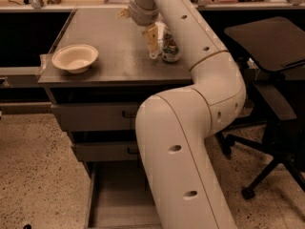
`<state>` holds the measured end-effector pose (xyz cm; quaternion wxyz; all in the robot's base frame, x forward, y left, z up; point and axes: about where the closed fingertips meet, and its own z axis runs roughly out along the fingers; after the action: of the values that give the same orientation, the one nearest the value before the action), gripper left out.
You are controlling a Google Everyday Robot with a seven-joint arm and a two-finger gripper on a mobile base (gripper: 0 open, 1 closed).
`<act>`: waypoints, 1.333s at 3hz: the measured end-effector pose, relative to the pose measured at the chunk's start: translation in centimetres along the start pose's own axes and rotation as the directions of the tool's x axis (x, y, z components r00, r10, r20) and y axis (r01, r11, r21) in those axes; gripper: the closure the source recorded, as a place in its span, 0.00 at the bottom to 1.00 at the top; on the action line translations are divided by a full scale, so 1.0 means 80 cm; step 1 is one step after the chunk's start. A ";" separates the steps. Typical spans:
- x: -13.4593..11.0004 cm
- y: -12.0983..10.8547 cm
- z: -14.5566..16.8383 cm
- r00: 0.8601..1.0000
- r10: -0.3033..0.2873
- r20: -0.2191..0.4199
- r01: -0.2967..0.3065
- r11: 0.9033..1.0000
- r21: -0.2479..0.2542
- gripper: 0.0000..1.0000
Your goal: Place blue plastic bottle into bottom drawer
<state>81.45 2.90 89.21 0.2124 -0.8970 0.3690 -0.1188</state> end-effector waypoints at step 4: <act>0.021 0.023 0.016 0.981 -0.191 0.023 0.191 0.982 0.005 0.00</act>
Offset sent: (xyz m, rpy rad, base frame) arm -0.0022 -0.0364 -0.0033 -0.0649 -0.0228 0.1422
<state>81.95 0.90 87.33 0.2056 -0.9292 0.2787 -0.1288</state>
